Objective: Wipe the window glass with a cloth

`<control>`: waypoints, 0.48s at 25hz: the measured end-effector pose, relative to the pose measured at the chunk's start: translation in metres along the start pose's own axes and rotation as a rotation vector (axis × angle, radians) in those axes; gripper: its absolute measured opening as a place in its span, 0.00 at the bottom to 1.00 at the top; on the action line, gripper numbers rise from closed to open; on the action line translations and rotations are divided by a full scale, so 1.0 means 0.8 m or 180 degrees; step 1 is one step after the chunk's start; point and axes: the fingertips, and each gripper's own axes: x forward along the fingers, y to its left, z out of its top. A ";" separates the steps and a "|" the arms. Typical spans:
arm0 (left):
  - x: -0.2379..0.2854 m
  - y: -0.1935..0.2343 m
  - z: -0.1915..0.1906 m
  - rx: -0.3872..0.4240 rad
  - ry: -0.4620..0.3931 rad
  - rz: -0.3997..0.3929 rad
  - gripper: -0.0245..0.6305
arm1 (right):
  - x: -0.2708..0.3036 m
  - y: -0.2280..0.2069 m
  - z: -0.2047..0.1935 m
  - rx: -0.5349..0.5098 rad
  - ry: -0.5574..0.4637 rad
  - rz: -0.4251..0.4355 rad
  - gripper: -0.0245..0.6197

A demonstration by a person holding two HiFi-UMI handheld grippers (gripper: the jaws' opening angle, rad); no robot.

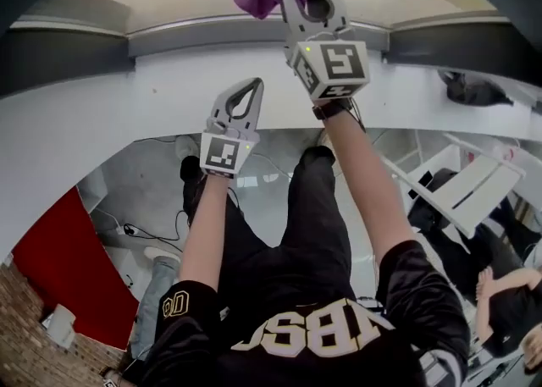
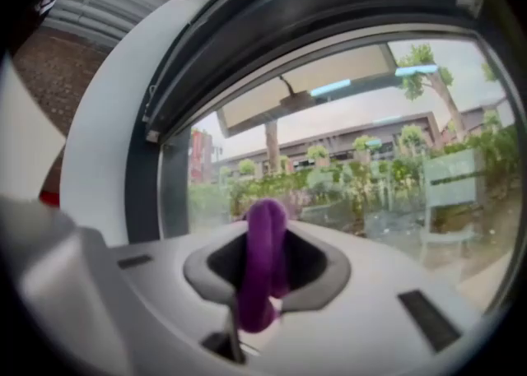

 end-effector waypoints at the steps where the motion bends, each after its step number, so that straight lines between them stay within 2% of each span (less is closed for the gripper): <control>1: 0.022 -0.025 0.002 0.0023 -0.0006 -0.0093 0.06 | -0.018 -0.034 -0.003 0.0004 0.0028 -0.0089 0.17; 4: 0.083 -0.098 0.007 0.0056 -0.0043 -0.0359 0.06 | -0.074 -0.138 -0.004 0.0047 0.0050 -0.0445 0.17; 8: 0.141 -0.171 0.006 0.0000 -0.0097 -0.0634 0.06 | -0.160 -0.279 -0.009 0.0406 0.0067 -0.1266 0.17; 10: 0.159 -0.192 0.005 -0.0030 -0.0105 -0.0697 0.06 | -0.190 -0.327 -0.011 0.0570 0.0053 -0.1565 0.17; 12: 0.166 -0.202 0.006 -0.0038 -0.0118 -0.0700 0.06 | -0.200 -0.346 -0.008 0.0628 0.0019 -0.1645 0.17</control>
